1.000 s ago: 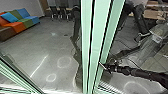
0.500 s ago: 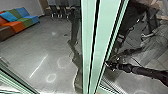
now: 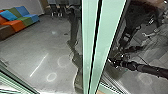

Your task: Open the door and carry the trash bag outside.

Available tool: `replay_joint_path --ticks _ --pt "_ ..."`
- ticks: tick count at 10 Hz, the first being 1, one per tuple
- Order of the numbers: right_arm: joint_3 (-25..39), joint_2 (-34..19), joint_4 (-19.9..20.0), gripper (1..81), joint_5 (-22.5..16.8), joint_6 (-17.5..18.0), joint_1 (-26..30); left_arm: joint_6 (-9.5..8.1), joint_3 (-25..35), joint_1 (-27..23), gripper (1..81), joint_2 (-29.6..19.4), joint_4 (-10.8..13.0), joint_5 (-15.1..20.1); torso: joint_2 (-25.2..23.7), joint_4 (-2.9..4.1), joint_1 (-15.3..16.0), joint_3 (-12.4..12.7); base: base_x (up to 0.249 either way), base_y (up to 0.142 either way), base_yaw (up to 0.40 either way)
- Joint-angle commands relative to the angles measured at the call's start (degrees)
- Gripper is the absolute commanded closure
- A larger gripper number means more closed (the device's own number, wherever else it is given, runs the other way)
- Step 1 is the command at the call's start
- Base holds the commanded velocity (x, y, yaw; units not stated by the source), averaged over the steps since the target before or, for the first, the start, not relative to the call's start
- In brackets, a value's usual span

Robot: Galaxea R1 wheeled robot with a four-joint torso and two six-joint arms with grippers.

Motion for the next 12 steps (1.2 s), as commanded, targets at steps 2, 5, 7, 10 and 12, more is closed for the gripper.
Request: replay_joint_path --ticks 2,5,7,10,12 --pt "2.68 -6.95 -0.27 1.0 -8.33 -0.1 4.59 0.0 -0.11 -0.77 81.1 -0.38 -0.3 4.98 0.02 0.0 0.0 0.0 0.0 0.0 0.0" --pt "3.65 -8.7 -0.27 1.0 -8.06 -0.1 4.76 0.0 -0.11 -0.77 81.1 -0.29 -0.3 4.98 0.02 0.0 0.02 0.0 0.0 0.0 0.0" --pt "3.74 -9.76 -0.27 1.0 -7.62 -0.1 5.46 0.0 -0.11 -0.77 81.1 -0.29 -0.39 4.98 0.02 0.0 0.02 0.0 0.0 0.0 0.0" --pt "3.04 -11.96 -3.86 1.0 -9.12 -0.19 8.27 0.0 -0.03 -0.68 81.1 -0.29 -0.39 4.98 0.02 0.0 0.02 -0.02 0.0 0.0 0.0" --pt "2.94 -12.66 -8.66 1.0 -14.09 -0.37 9.42 0.0 -0.03 -0.68 81.1 -0.21 -0.39 4.98 0.05 0.0 0.02 -0.04 0.0 0.0 0.0"
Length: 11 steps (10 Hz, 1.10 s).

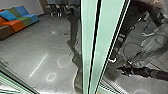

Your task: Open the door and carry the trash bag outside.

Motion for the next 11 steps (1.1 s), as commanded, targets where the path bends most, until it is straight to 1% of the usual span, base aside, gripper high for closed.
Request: replay_joint_path --ticks 1,2,3,5,6,7,8,10,11 --pt "-1.76 -2.63 -6.23 1.0 -6.43 1.94 13.73 0.0 0.01 -0.69 81.1 -0.47 -0.38 5.04 0.0 0.0 0.0 0.0 0.0 0.0 0.0" --pt "-1.85 -2.28 -8.98 1.0 -10.06 1.14 14.87 0.0 0.1 -0.69 81.1 -0.39 -0.29 5.04 0.0 0.0 -0.02 0.0 0.0 0.0 0.0" --pt "-1.76 -2.02 -11.27 1.0 -15.6 -1.14 16.2 0.0 0.1 -0.78 81.1 -0.3 -0.29 5.04 0.0 0.0 -0.02 -0.02 0.0 0.0 0.0" --pt "-2.37 -2.19 -12.49 1.0 -21.56 -8.24 17.52 0.0 0.1 -0.78 81.1 -0.21 -0.2 5.04 0.0 0.0 0.0 -0.05 0.0 0.0 0.0" --pt "-2.9 -2.46 -13.73 1.0 -22.72 -9.49 18.04 0.0 0.1 -0.78 81.1 -0.21 -0.2 5.04 0.0 0.0 0.0 -0.05 0.0 0.0 0.0" --pt "-2.99 -2.8 -15.91 1.0 -24.9 -10.1 18.83 0.0 0.1 -0.78 81.1 -0.12 -0.2 5.04 0.0 0.0 0.0 -0.07 0.0 0.0 0.0" --pt "-2.55 -2.9 -16.89 1.0 -26.32 -10.63 19.54 0.0 0.19 -0.78 81.1 -0.12 -0.2 5.04 0.0 0.0 0.0 -0.07 0.0 0.0 0.0" --pt "-2.03 -2.9 -17.33 1.0 -26.32 -12.65 20.06 0.0 0.01 -0.69 81.1 0.4 -0.11 4.95 0.0 0.0 0.0 -0.07 0.0 0.0 0.0" --pt "-1.76 -2.9 -17.33 1.0 -25.62 -12.74 20.77 0.0 -0.08 -0.78 81.1 0.41 -0.11 4.95 0.0 0.0 0.0 -0.09 0.0 0.0 0.0"
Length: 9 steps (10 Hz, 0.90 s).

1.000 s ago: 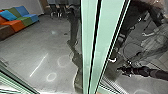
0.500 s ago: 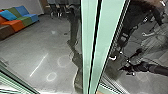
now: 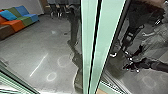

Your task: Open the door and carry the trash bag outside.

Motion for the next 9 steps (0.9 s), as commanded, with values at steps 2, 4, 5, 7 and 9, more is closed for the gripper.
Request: replay_joint_path --ticks 2,4,5,7,9 --pt "-1.67 -2.24 -6.95 1.0 0.75 -2.93 15.92 -0.02 -0.03 -0.79 81.1 -0.31 -0.21 4.89 0.0 0.0 0.0 0.0 0.0 0.0 0.0" --pt "-1.67 -1.54 -7.57 1.0 0.57 -2.93 17.86 -0.02 -0.03 -0.79 81.1 -0.14 -0.21 4.71 0.0 0.0 0.0 0.0 0.0 0.0 0.0" --pt "-1.4 -1.36 -7.57 1.0 0.48 -2.93 18.39 -0.02 -0.03 -0.79 81.1 -0.14 -0.21 4.71 0.0 0.0 0.0 0.0 0.0 0.0 0.0" --pt "-0.87 -1.0 -8.53 1.0 -0.22 -2.93 18.92 -0.02 -0.03 -0.79 81.1 -0.14 -0.3 4.71 0.0 0.0 0.0 0.0 0.0 0.0 0.0" --pt "-0.43 -1.8 -8.8 1.0 -1.63 -4.43 19.71 -0.02 -0.03 -0.87 81.1 -0.05 -0.21 4.62 0.02 0.0 0.02 0.0 0.0 0.0 0.0"
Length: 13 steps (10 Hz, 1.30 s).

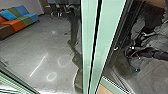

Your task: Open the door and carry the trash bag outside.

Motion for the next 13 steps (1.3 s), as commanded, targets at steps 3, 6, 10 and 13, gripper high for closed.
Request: replay_joint_path --ticks 3,6,10,13 --pt "1.74 -4.76 -1.93 1.0 -3.25 -1.47 11.07 -0.02 0.08 -0.88 81.1 0.04 -0.04 4.99 0.0 0.0 0.0 0.0 0.0 0.0 0.0" --pt "6.21 -6.69 -2.45 1.0 -3.95 -2.62 12.58 -0.02 0.17 -0.96 81.1 0.22 -0.04 4.9 0.0 0.0 0.0 0.0 0.0 0.0 0.0" --pt "5.18 -7.49 -14.06 1.0 -7.56 -5.25 11.61 -0.02 0.0 -0.96 81.1 0.22 -0.13 4.9 0.0 0.0 0.0 0.0 0.0 0.0 0.0" --pt "1.58 -7.75 -23.55 1.0 -11.6 -6.92 11.69 -0.02 0.08 -1.05 81.1 0.3 -0.13 4.9 0.02 0.0 0.0 0.0 0.0 0.0 0.0"
